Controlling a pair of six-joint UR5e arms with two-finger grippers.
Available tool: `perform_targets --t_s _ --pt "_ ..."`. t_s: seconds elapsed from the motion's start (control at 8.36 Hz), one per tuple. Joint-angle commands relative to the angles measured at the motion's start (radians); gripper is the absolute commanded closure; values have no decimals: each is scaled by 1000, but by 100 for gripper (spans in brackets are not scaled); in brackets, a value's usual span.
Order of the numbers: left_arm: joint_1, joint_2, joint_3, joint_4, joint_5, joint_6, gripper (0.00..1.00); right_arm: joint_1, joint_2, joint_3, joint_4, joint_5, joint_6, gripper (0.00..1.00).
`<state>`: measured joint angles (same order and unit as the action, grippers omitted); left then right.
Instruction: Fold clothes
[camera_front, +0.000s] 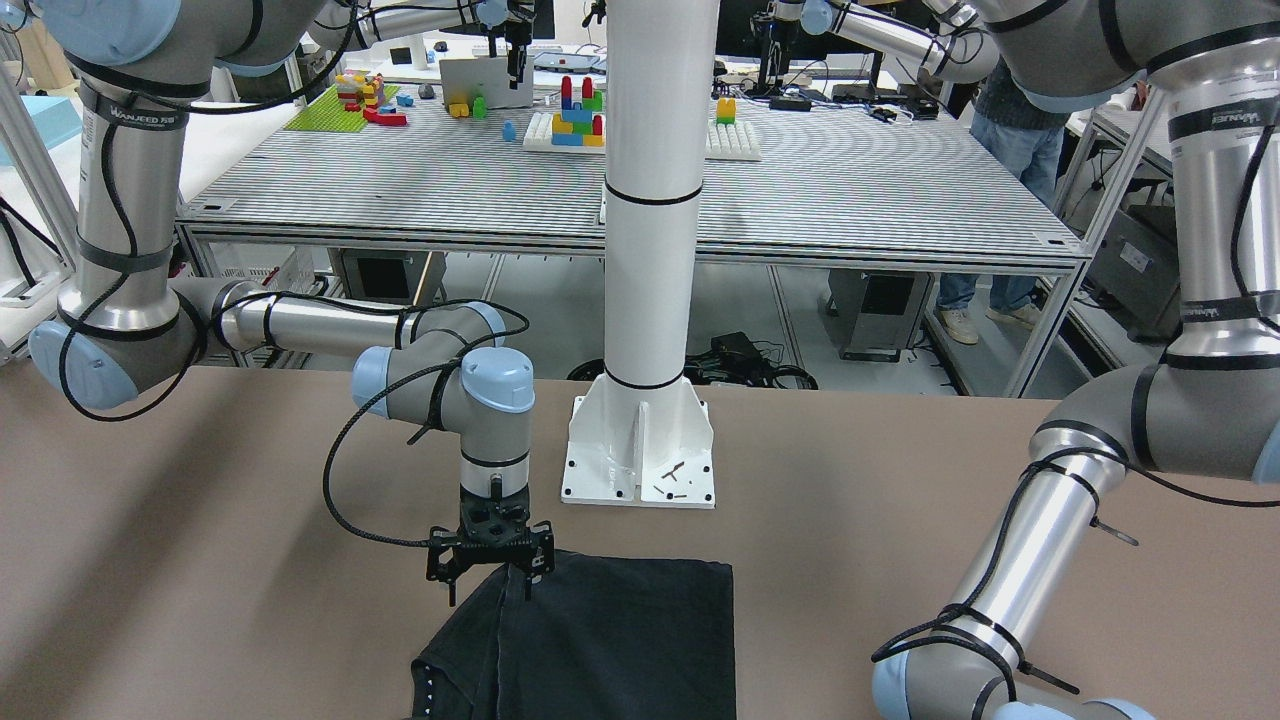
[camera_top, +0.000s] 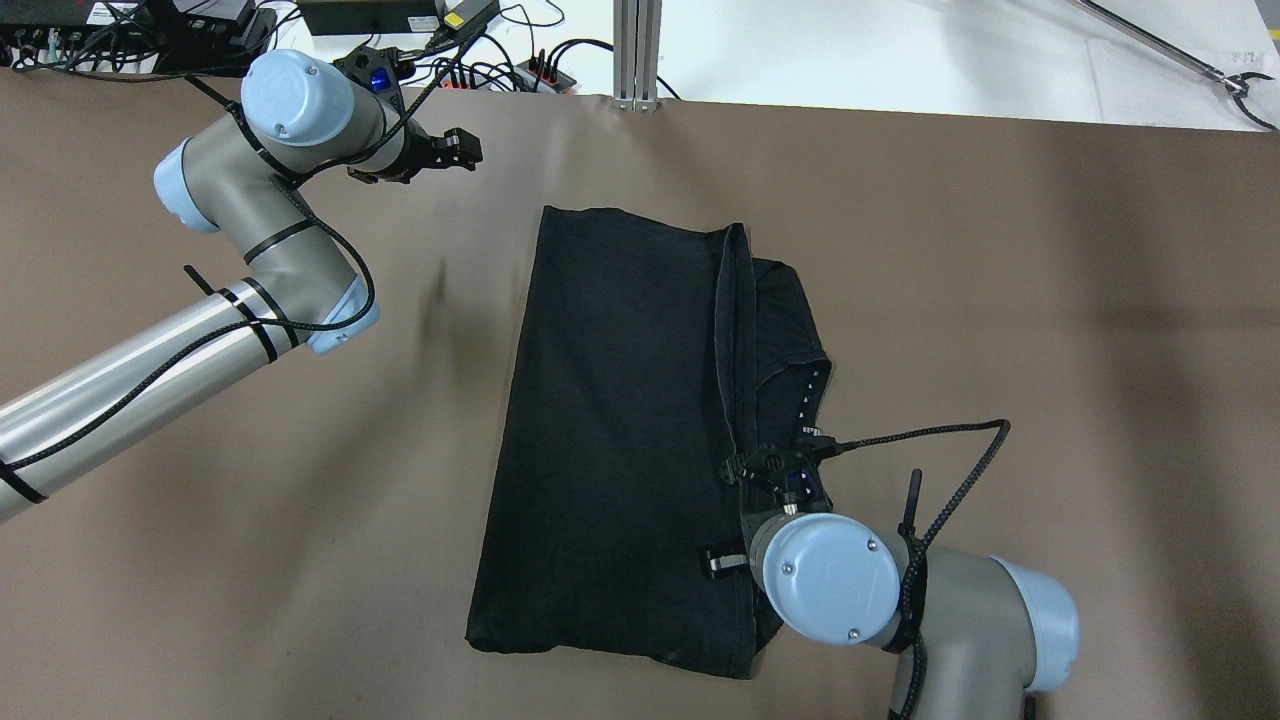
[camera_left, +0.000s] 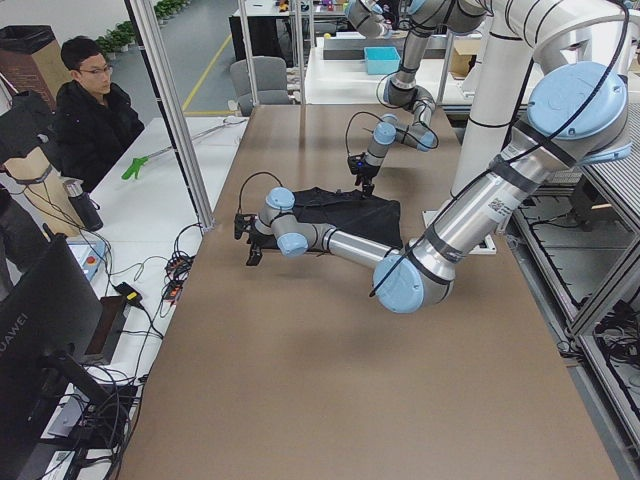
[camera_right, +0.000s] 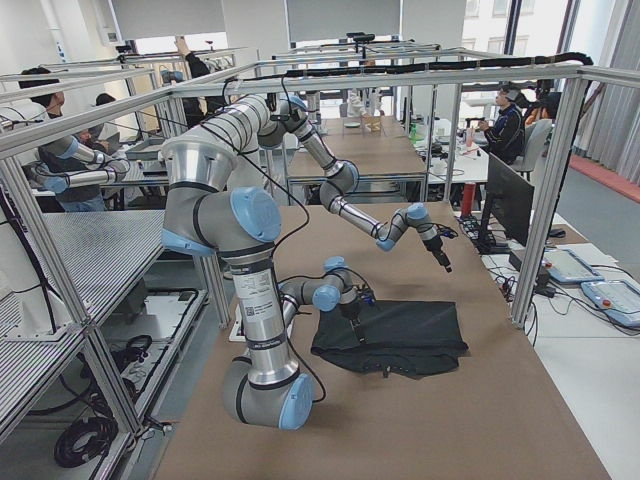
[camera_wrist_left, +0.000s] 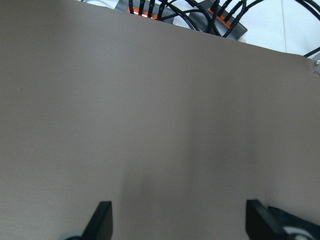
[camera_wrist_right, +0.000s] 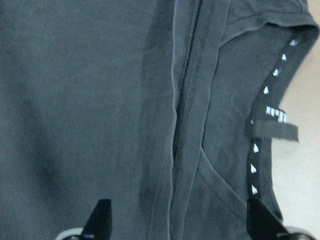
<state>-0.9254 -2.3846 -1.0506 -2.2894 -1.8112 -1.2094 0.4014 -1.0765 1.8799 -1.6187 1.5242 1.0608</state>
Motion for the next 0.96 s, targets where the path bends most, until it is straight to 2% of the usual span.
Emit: perform_targets --t_s 0.0,0.36,0.48,0.6,0.84 --pt "-1 5 -2 -2 1 -1 6 78 89 -209 153 49 -39 5" --pt "0 15 -5 -7 3 -28 6 106 108 -312 213 50 -99 5" --pt "-1 15 -5 -7 1 -29 6 132 96 -315 217 62 -158 5" --pt "0 15 -5 -7 1 -29 6 172 66 -311 235 112 -226 5" --pt "0 15 -5 -7 3 -29 6 269 11 -289 255 284 -316 5"
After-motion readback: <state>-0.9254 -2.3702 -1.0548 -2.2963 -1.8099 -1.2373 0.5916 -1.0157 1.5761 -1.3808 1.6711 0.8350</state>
